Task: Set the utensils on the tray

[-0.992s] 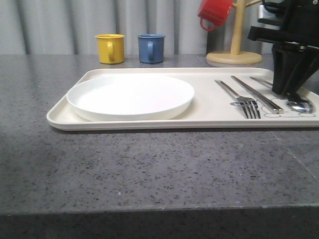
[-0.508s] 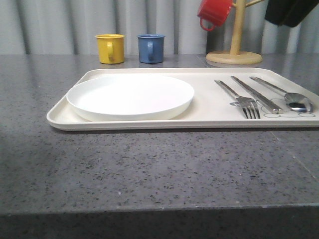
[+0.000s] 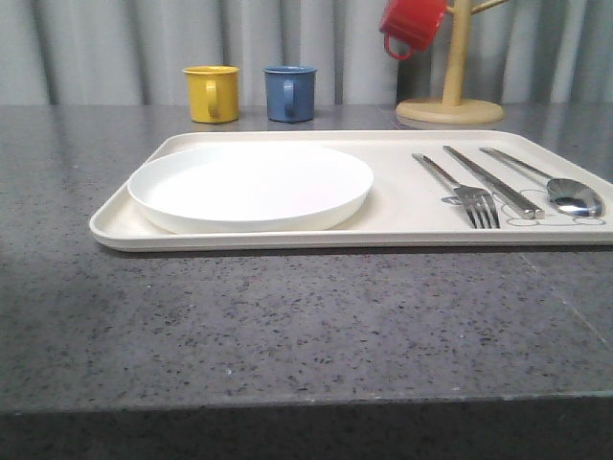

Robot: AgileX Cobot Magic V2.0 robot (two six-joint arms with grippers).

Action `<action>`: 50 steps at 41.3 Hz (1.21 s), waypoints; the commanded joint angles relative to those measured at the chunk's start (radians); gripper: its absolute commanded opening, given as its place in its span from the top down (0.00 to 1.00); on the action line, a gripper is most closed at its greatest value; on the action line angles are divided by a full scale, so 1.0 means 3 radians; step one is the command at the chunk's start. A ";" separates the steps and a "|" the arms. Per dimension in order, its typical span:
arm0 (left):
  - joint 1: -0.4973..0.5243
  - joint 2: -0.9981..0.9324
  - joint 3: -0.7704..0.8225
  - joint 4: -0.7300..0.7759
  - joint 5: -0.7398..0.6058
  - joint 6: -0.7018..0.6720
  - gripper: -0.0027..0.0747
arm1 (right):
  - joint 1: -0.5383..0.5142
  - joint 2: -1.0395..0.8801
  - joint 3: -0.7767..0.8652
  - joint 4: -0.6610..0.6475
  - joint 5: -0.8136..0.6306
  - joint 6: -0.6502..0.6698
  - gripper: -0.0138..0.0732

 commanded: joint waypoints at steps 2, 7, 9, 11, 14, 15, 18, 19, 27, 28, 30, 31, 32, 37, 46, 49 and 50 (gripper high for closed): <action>-0.0026 -0.0008 -0.0095 -0.0008 -0.0265 -0.0031 0.44 | -0.0002 -0.0563 0.0236 -0.0077 -0.0390 -0.0030 0.50; -0.0026 -0.0008 -0.0095 -0.0008 -0.0265 -0.0031 0.44 | -0.0002 -0.1018 0.0466 -0.0077 -0.0459 -0.0021 0.50; -0.0026 -0.0008 -0.0095 -0.0008 -0.0265 -0.0031 0.44 | -0.0002 -0.1119 0.0517 -0.0077 -0.0454 -0.0017 0.50; -0.0026 -0.0008 -0.0095 -0.0008 -0.0273 -0.0031 0.44 | -0.0002 -0.1165 0.0526 -0.0077 -0.0425 -0.0008 0.50; -0.0026 -0.0008 -0.0095 -0.0015 -0.0291 -0.0031 0.44 | -0.0002 -0.1164 0.0526 -0.0077 -0.0387 -0.0005 0.50; -0.0026 -0.0008 -0.0095 -0.0015 -0.0291 -0.0031 0.44 | -0.0002 -0.1159 0.0526 -0.0077 -0.0377 -0.0005 0.50; -0.0026 -0.0008 -0.0095 -0.0015 -0.0315 -0.0031 0.44 | -0.0002 -0.1153 0.0526 -0.0077 -0.0375 0.0008 0.50; -0.0026 -0.0008 -0.0095 -0.0015 -0.0315 -0.0031 0.44 | -0.0002 -0.1153 0.0526 -0.0077 -0.0375 0.0014 0.50; -0.0026 -0.0008 -0.0095 -0.0015 -0.0321 -0.0031 0.44 | -0.0002 -0.1153 0.0526 -0.0077 -0.0375 0.0022 0.53; -0.0026 -0.0008 -0.0095 -0.0015 -0.0321 -0.0031 0.44 | -0.0002 -0.1153 0.0526 -0.0077 -0.0375 0.0022 0.56; -0.0026 -0.0008 -0.0095 -0.0023 -0.0321 -0.0031 0.44 | -0.0002 -0.1153 0.0526 -0.0077 -0.0371 0.0022 0.61; -0.0026 -0.0008 -0.0095 -0.0050 -0.0321 -0.0031 0.44 | -0.0002 -0.1153 0.0526 -0.0077 -0.0370 0.0022 0.65; -0.0026 -0.0008 -0.0095 -0.0068 -0.0321 -0.0031 0.44 | -0.0002 -0.1153 0.0526 -0.0077 -0.0370 0.0022 0.67; -0.0026 -0.0008 -0.0095 -0.0156 -0.0352 -0.0031 0.44 | -0.0002 -0.1153 0.0526 -0.0074 -0.0370 0.0022 0.86; -0.0026 0.0026 -0.0095 -0.0156 -0.0330 -0.0031 0.89 | -0.0002 -0.1153 0.0526 -0.0075 -0.0377 0.0022 0.92; -0.0026 0.0026 -0.0095 -0.0156 -0.0330 -0.0031 0.99 | -0.0002 -0.1153 0.0526 -0.0072 -0.0372 0.0022 0.92; -0.0026 0.0026 -0.0095 -0.0156 -0.0330 -0.0031 0.99 | -0.0002 -0.1153 0.0526 -0.0072 -0.0372 0.0022 0.92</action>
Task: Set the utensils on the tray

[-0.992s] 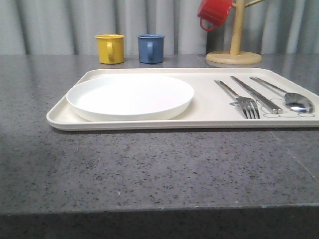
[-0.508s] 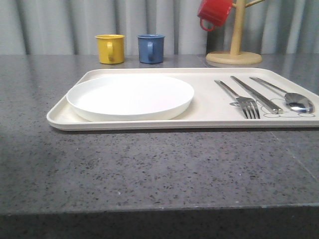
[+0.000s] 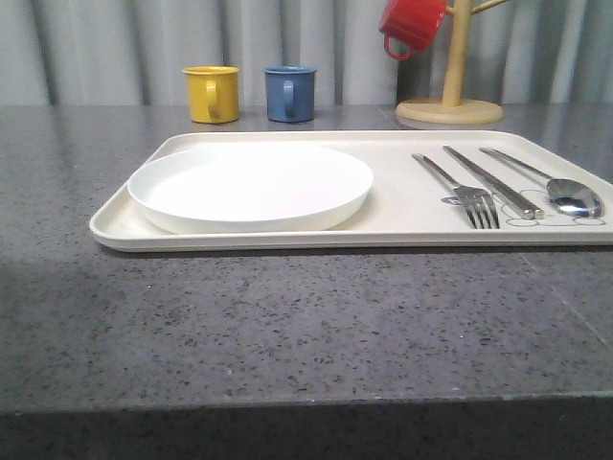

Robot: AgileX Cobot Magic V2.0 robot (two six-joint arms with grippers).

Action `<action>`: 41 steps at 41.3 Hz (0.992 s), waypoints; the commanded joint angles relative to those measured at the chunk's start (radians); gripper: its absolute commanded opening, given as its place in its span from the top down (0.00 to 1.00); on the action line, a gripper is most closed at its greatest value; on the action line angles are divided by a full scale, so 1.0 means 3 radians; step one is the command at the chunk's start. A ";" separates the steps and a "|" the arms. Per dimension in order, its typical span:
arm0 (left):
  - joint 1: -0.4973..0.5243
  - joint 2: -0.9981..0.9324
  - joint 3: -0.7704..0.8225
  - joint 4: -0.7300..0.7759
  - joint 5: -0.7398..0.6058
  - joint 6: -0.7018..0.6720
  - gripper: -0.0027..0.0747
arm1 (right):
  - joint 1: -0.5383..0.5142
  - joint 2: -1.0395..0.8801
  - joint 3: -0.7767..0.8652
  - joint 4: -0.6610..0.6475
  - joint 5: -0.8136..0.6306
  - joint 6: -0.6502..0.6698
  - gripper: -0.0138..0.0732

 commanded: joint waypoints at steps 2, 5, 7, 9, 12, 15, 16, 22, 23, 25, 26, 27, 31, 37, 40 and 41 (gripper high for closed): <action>-0.0026 0.0006 -0.0095 -0.0021 -0.0257 -0.0031 0.99 | -0.0002 0.0046 -0.0062 -0.0022 -0.0235 -0.0009 0.92; -0.0026 0.0006 -0.0095 -0.0021 -0.0257 -0.0031 0.99 | -0.0002 0.0046 -0.0062 -0.0022 -0.0235 -0.0009 0.92; -0.0026 0.0006 -0.0095 -0.0021 -0.0257 -0.0031 0.99 | -0.0002 0.0046 -0.0062 -0.0022 -0.0235 -0.0009 0.92; -0.0026 0.0006 -0.0095 -0.0021 -0.0257 -0.0031 0.99 | -0.0002 0.0046 -0.0062 -0.0022 -0.0235 -0.0009 0.92; -0.0026 0.0006 -0.0095 -0.0021 -0.0257 -0.0031 0.99 | -0.0002 0.0046 -0.0062 -0.0022 -0.0235 -0.0009 0.92; -0.0026 0.0006 -0.0095 -0.0021 -0.0257 -0.0031 0.99 | -0.0002 0.0046 -0.0062 -0.0022 -0.0235 -0.0009 0.92; -0.0026 0.0006 -0.0095 -0.0021 -0.0269 -0.0031 0.99 | -0.0002 0.0046 -0.0062 -0.0022 -0.0235 -0.0009 0.92; 0.0036 -0.0095 0.0068 -0.0024 -0.0374 -0.0023 0.99 | -0.0002 0.0046 -0.0062 -0.0022 -0.0231 -0.0009 0.92; 0.0100 -0.0129 0.0118 0.0041 -0.0390 -0.0022 0.99 | -0.0002 0.0046 -0.0062 -0.0022 -0.0231 -0.0009 0.92; 0.0238 -0.0205 0.0247 0.0116 -0.0418 -0.0022 0.99 | -0.0002 0.0046 -0.0062 -0.0022 -0.0231 -0.0009 0.92; 0.0310 -0.0261 0.0349 0.0116 -0.0491 -0.0022 0.99 | -0.0002 0.0046 -0.0062 -0.0022 -0.0231 -0.0009 0.92; 0.0416 -0.0327 0.0437 0.0116 -0.0598 -0.0022 0.99 | -0.0002 0.0046 -0.0062 -0.0022 -0.0231 -0.0009 0.92; 0.0815 -0.0644 0.0959 0.0051 -0.1124 -0.0022 0.99 | -0.0002 0.0046 -0.0062 -0.0022 -0.0231 -0.0009 0.92; 0.1354 -0.1337 0.1872 -0.0196 -0.1869 -0.0022 0.99 | -0.0002 0.0046 -0.0062 -0.0022 -0.0231 -0.0009 0.92; 0.1550 -0.1680 0.2234 -0.0203 -0.2133 -0.0022 0.99 | -0.0002 0.0046 -0.0062 -0.0022 -0.0231 -0.0009 0.92; 0.1620 -0.1834 0.2363 -0.0211 -0.2243 -0.0022 0.99 | -0.0002 0.0046 -0.0062 -0.0022 -0.0231 -0.0009 0.92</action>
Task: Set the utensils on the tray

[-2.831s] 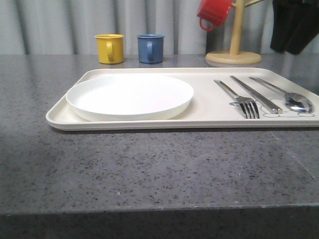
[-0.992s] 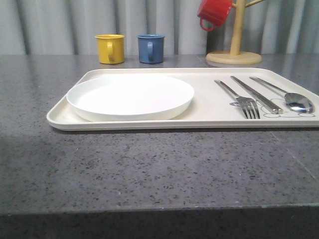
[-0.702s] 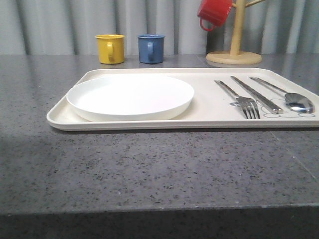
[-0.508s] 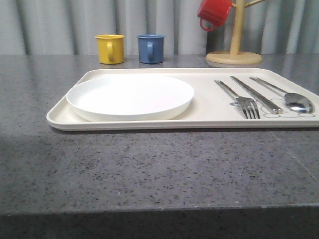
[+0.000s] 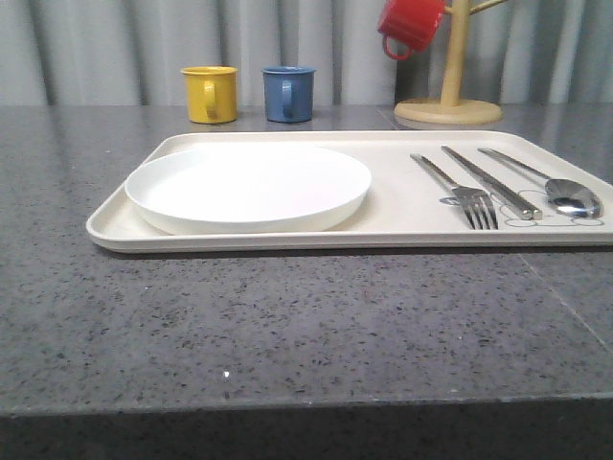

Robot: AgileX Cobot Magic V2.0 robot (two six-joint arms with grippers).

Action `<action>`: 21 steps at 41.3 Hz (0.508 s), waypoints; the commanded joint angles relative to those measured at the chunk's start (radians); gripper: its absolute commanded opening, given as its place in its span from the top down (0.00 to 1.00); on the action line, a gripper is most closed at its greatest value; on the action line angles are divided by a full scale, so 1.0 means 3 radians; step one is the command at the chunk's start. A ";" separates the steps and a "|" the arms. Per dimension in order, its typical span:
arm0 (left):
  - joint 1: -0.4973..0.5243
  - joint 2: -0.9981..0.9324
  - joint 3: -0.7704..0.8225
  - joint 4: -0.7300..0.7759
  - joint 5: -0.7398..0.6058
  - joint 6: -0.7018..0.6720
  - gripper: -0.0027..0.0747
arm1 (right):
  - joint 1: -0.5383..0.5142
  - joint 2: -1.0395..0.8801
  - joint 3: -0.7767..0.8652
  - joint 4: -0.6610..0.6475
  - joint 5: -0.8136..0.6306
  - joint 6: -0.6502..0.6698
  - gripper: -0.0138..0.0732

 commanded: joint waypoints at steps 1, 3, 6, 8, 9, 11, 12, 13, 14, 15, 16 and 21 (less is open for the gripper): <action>0.0241 -0.0356 0.0330 -0.0098 -0.0687 -0.0022 0.99 | -0.0002 0.0046 -0.0062 -0.0022 -0.0235 -0.0009 0.92; 0.0355 -0.0555 0.0513 -0.0195 -0.0840 -0.0022 0.99 | -0.0002 0.0046 -0.0062 -0.0022 -0.0235 -0.0009 0.92; 0.0515 -0.0736 0.0727 -0.0448 -0.0950 -0.0022 0.99 | -0.0002 0.0046 -0.0062 -0.0022 -0.0235 -0.0009 0.92; 0.0593 -0.0831 0.0830 -0.0504 -0.0975 -0.0022 0.99 | -0.0002 0.0046 -0.0062 -0.0022 -0.0235 -0.0009 0.92; 0.0617 -0.0876 0.0878 -0.0504 -0.0983 -0.0022 0.99 | -0.0002 0.0046 -0.0062 -0.0022 -0.0235 -0.0009 0.92; 0.0665 -0.0932 0.0943 -0.0504 -0.0983 -0.0022 0.99 | -0.0002 0.0046 -0.0062 -0.0022 -0.0235 -0.0009 0.92; 0.0681 -0.0953 0.0967 -0.0504 -0.0991 -0.0022 0.99 | -0.0002 0.0046 -0.0062 -0.0022 -0.0235 -0.0009 0.92; 0.0707 -0.0961 0.0981 -0.0504 -0.0990 -0.0022 0.99 | -0.0002 0.0046 -0.0062 -0.0022 -0.0235 -0.0009 0.92; 0.0723 -0.0979 0.0981 -0.0504 -0.0912 -0.0022 0.99 | -0.0002 0.0046 -0.0062 -0.0022 -0.0235 -0.0009 0.92; 0.0745 -0.0985 0.0974 -0.0504 -0.0911 -0.0022 0.99 | -0.0002 0.0046 -0.0062 -0.0022 -0.0235 -0.0009 0.92; 0.0762 -0.0985 0.0974 -0.0498 -0.0920 -0.0022 0.99 | -0.0002 0.0046 -0.0062 -0.0022 -0.0235 -0.0009 0.92; 0.0877 -0.1016 0.0974 -0.0491 -0.0920 -0.0022 0.99 | -0.0002 0.0046 -0.0062 -0.0022 -0.0235 -0.0009 0.92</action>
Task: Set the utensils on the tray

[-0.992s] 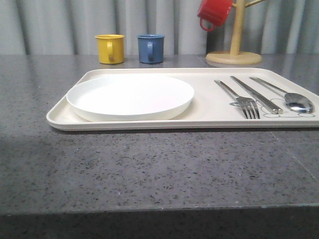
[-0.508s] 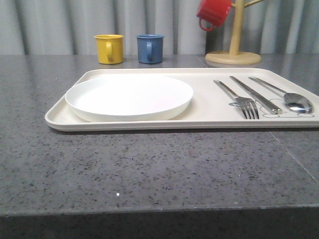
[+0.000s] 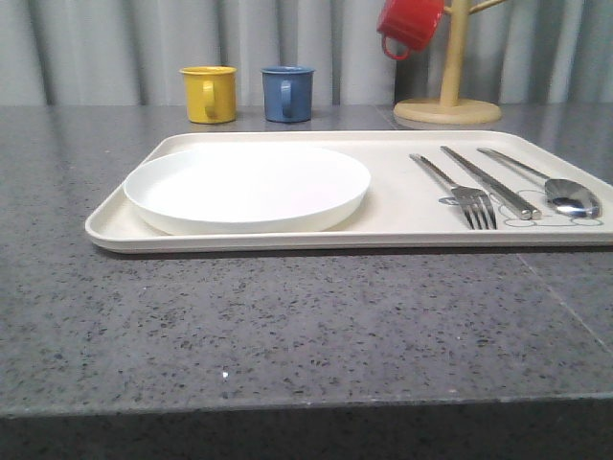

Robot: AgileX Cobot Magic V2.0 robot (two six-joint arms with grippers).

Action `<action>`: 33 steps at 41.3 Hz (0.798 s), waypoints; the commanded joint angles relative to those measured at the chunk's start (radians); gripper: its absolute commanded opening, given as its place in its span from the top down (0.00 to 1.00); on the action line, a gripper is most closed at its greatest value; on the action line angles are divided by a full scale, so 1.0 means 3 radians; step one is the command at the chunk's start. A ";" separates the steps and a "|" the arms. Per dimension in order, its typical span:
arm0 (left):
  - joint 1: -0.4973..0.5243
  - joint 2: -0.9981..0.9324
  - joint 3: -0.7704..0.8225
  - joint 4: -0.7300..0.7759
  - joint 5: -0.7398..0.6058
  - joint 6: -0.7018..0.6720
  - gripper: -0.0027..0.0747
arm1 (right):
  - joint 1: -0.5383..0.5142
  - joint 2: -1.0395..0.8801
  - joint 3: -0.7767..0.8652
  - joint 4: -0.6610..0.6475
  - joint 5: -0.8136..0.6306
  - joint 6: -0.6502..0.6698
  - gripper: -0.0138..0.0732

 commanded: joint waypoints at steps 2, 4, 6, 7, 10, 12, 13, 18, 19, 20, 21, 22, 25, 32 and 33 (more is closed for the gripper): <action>0.0071 -0.0004 0.0037 -0.0007 -0.0257 -0.0014 0.99 | -0.0002 0.0048 -0.0062 -0.0022 -0.0235 -0.0009 0.92; 0.0096 -0.0019 0.0037 0.0038 -0.0257 -0.0014 0.99 | -0.0002 0.0048 -0.0062 -0.0022 -0.0235 -0.0009 0.92; 0.0114 -0.0047 0.0037 0.0064 -0.0257 -0.0014 0.99 | -0.0002 0.0048 -0.0062 -0.0022 -0.0235 -0.0009 0.92; 0.0120 -0.0066 0.0037 0.0078 -0.0257 -0.0014 0.99 | -0.0002 0.0048 -0.0062 -0.0022 -0.0235 -0.0009 0.92; 0.0128 -0.0117 0.0037 0.0214 -0.0257 -0.0014 0.99 | -0.0002 0.0048 -0.0062 -0.0022 -0.0235 -0.0009 0.92; 0.0128 -0.0117 0.0037 0.0324 -0.0257 -0.0014 0.99 | -0.0002 0.0048 -0.0062 -0.0022 -0.0235 -0.0009 0.92; 0.0128 -0.0117 0.0037 0.0350 -0.0250 -0.0014 0.99 | -0.0002 0.0048 -0.0062 -0.0022 -0.0235 -0.0009 0.92; 0.0169 -0.0117 0.0037 0.0359 -0.0228 -0.0014 0.99 | -0.0002 0.0048 -0.0062 -0.0022 -0.0235 -0.0009 0.92; 0.0186 -0.0117 0.0037 0.0349 -0.0226 -0.0014 0.99 | -0.0002 0.0048 -0.0062 -0.0022 -0.0235 -0.0009 0.92; 0.0195 -0.0117 0.0037 0.0349 -0.0226 -0.0014 0.99 | -0.0002 0.0048 -0.0062 -0.0022 -0.0235 -0.0009 0.92; 0.0203 -0.0117 0.0037 0.0349 -0.0226 -0.0014 0.99 | -0.0002 0.0048 -0.0062 -0.0022 -0.0235 -0.0009 0.92; 0.0221 -0.0117 0.0037 0.0349 -0.0226 -0.0014 0.99 | -0.0002 0.0048 -0.0062 -0.0022 -0.0235 -0.0009 0.92; 0.0251 -0.0117 0.0037 0.0349 -0.0226 -0.0014 0.99 | -0.0002 0.0048 -0.0062 -0.0022 -0.0235 -0.0009 0.92; 0.0251 -0.0117 0.0037 0.0349 -0.0226 -0.0014 0.99 | -0.0002 0.0048 -0.0062 -0.0022 -0.0235 -0.0009 0.92; 0.0251 -0.0117 0.0037 0.0349 -0.0226 -0.0014 0.99 | -0.0002 0.0048 -0.0062 -0.0022 -0.0235 -0.0009 0.92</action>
